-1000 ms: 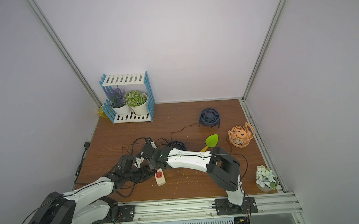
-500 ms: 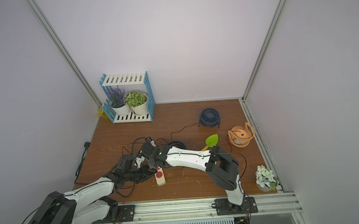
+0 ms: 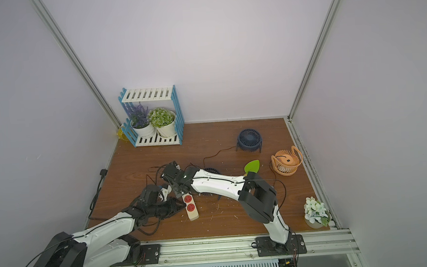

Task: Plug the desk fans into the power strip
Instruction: Insert the plug into the socket.

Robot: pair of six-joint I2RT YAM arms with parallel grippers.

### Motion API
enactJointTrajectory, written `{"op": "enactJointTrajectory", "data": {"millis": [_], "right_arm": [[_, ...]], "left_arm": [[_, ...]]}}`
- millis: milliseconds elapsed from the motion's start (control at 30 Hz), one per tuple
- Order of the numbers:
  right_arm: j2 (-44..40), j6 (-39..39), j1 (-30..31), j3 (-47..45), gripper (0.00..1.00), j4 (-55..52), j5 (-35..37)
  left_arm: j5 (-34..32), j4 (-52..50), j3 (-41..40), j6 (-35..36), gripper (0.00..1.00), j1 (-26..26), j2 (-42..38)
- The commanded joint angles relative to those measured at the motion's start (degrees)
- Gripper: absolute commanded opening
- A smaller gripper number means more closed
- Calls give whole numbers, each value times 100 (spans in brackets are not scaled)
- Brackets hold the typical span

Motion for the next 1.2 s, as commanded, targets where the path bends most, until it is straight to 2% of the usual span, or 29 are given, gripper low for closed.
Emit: {"op": "enactJointTrajectory", "data": {"millis": [0,167,600,867,1167], "right_arm": [[453,-206,-67,-191,0,-655,26],[449,-16,-44,-181,0,-718,90],[830,190,161,-134,0,-778,157],[822,388,115,-444,0,-495,-172],[1056,523,280,-234,0,-596,183]], "left_arm": [[-440,-1101,166,325,35,198,-308],[-664,-1607,446,509,35,250,-481],[-582,-1411,553,534,35,379,-354],[-388,-1231,537,555,35,399,-400],[-362,-1191,518,543,35,399,-488]]}}
